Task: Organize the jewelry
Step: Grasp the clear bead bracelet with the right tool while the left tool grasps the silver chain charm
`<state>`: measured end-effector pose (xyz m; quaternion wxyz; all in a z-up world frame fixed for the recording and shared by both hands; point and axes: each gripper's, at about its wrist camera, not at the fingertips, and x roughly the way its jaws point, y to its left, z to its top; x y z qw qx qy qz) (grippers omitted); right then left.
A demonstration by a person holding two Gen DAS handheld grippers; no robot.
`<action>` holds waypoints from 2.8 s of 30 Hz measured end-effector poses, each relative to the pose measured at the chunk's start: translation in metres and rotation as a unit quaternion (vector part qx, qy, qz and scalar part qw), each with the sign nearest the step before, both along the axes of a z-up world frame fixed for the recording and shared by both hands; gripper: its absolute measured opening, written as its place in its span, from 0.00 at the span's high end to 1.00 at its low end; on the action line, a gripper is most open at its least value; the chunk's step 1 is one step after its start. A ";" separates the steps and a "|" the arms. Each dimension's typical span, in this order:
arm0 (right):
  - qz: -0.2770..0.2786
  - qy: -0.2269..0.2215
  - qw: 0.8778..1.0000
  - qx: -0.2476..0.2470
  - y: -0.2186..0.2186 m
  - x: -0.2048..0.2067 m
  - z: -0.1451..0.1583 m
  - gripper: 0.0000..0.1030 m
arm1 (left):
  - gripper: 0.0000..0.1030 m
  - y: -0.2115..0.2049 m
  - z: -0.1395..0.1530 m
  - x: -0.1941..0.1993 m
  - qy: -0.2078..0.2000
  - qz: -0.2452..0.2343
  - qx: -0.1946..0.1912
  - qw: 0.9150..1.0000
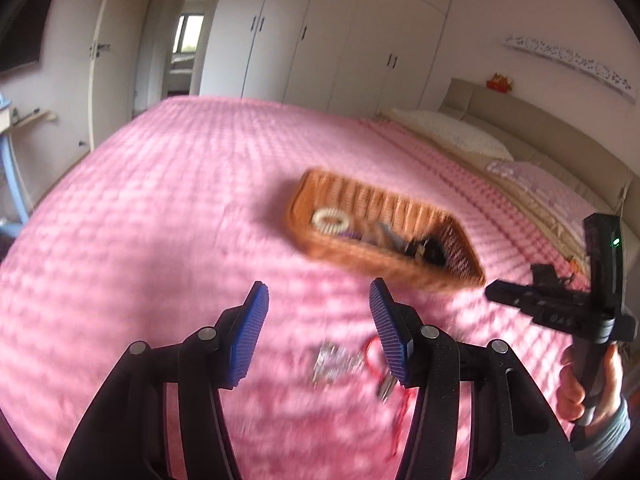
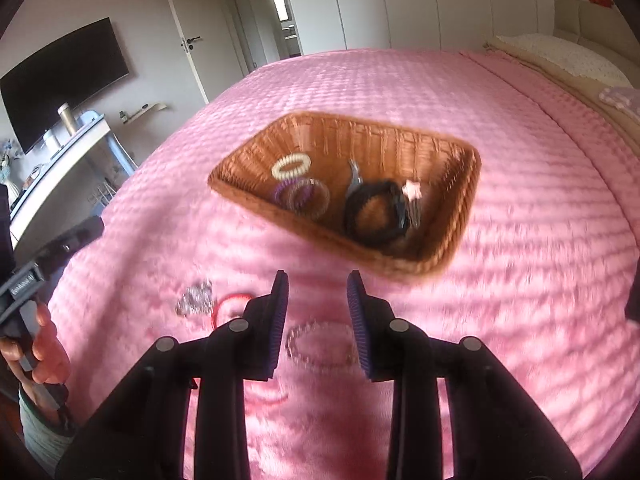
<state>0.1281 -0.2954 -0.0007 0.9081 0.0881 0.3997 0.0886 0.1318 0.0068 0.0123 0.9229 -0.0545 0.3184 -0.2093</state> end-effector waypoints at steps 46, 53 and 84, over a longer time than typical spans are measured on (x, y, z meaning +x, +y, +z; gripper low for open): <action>0.028 -0.006 0.995 -0.098 0.030 -0.015 -0.032 0.94 | 1.00 -0.013 -0.073 0.007 0.100 -0.036 0.029 0.994; -0.002 0.020 0.999 -0.030 0.008 -0.059 -0.030 0.94 | 1.00 0.004 -0.073 -0.031 0.107 -0.033 0.001 0.994; -0.045 0.057 0.996 -0.042 -0.021 -0.085 -0.077 0.61 | 0.53 -0.012 -0.085 -0.064 0.099 -0.026 0.097 0.990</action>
